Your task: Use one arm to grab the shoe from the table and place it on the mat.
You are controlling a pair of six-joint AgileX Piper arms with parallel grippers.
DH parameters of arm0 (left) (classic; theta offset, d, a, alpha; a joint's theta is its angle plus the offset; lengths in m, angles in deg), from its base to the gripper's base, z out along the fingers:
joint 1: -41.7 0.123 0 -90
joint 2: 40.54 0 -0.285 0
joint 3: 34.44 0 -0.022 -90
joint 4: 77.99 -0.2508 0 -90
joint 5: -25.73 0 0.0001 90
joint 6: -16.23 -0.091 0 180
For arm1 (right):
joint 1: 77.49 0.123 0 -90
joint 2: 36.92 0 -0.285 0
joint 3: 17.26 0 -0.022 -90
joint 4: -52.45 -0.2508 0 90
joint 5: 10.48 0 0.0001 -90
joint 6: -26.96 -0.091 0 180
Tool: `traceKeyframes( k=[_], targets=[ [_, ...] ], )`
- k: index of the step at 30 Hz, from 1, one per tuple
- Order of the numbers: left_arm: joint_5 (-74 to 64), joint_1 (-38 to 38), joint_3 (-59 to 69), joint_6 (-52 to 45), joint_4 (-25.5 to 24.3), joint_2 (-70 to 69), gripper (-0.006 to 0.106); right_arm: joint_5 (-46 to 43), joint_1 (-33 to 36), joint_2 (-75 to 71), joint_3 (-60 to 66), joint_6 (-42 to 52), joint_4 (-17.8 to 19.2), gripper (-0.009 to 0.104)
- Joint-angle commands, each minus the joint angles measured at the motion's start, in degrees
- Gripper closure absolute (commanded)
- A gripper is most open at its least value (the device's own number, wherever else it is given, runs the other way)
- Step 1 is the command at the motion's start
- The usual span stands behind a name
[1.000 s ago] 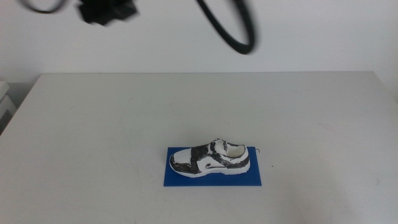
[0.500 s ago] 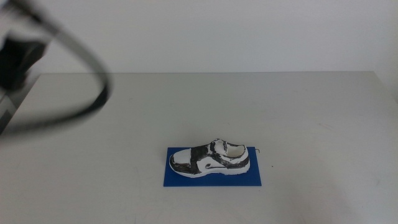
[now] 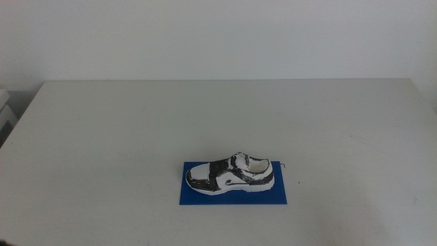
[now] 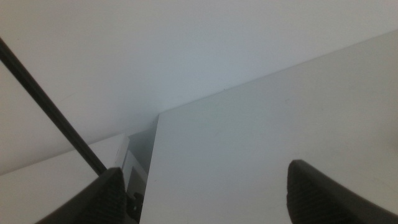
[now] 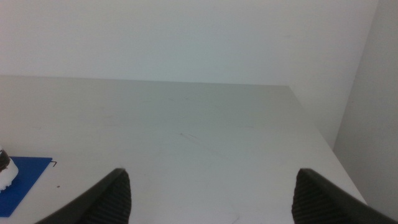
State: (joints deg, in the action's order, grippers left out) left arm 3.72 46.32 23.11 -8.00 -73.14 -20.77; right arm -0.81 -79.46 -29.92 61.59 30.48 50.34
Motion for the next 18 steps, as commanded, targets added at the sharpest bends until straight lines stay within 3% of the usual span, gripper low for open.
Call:
traceKeyframes(
  k=[1,8,18],
  targets=[
    [5.08,-0.01,1.06,0.83,1.11,-2.77,0.015,-4.52,-0.26,-1.2,-0.54,0.73,0.49,0.029],
    [6.37,-0.01,8.0,4.7,3.97,-5.36,0.015,-4.52,-0.26,-1.2,-0.54,0.73,0.49,0.029],
    [15.24,-0.01,19.48,22.34,-9.45,-12.4,0.015,-4.52,-0.26,-1.2,-0.54,0.73,0.49,0.029]
  ],
)
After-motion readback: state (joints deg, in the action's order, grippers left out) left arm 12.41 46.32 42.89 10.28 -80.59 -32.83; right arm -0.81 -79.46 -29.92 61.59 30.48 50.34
